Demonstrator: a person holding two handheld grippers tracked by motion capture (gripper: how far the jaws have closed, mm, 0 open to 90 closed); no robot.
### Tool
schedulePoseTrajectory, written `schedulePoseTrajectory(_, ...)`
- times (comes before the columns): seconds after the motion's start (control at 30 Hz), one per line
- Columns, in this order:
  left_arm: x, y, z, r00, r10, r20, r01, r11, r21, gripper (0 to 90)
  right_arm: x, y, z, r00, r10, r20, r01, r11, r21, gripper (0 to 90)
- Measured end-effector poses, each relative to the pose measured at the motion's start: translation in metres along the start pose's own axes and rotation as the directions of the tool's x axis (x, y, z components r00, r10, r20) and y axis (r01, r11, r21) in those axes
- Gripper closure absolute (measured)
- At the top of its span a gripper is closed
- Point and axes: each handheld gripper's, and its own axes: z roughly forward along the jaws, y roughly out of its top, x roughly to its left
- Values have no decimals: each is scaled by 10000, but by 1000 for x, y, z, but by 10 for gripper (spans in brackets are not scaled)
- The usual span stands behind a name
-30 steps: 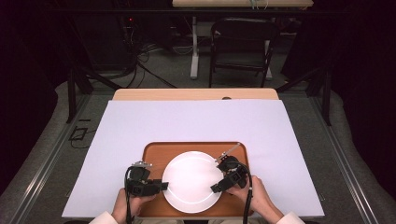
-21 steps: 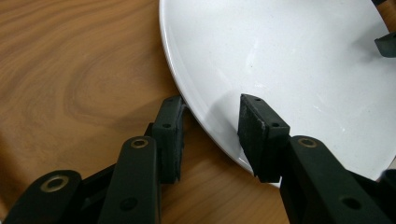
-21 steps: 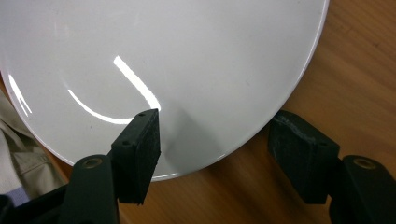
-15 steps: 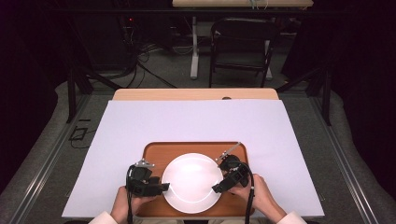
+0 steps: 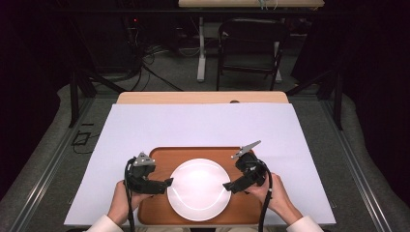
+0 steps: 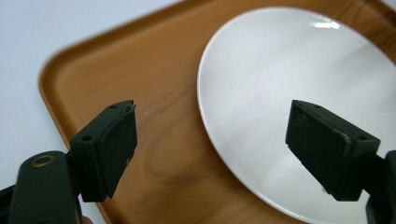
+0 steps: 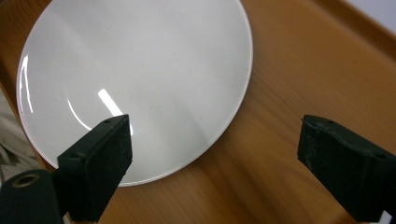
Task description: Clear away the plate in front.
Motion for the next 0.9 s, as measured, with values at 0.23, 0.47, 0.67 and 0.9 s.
schedulePoseTrajectory(0.23, 12, 9, -23, 9990, 448, -11, -447, 9952, -870, 135, -7, -1, -19, 9990, -368, 242, 382, 9975, -593, 14)
schedulePoseTrajectory(0.47, 23, 4, -43, 9976, 664, -183, -682, 9897, -1256, 87, -14, -10, -44, 9974, -353, 634, 428, 9918, -1206, 0)
schedulePoseTrajectory(0.67, 30, -13, -61, 9956, 905, -235, -932, 9808, -1714, 9, -21, -30, -73, 9944, -319, 1010, 514, 9792, -1962, 0)
schedulePoseTrajectory(0.9, 42, -41, -81, 9949, 734, -689, -867, 9726, -2158, 2, -30, -71, -106, 9863, 180, 1642, 328, 9528, -3019, 0)
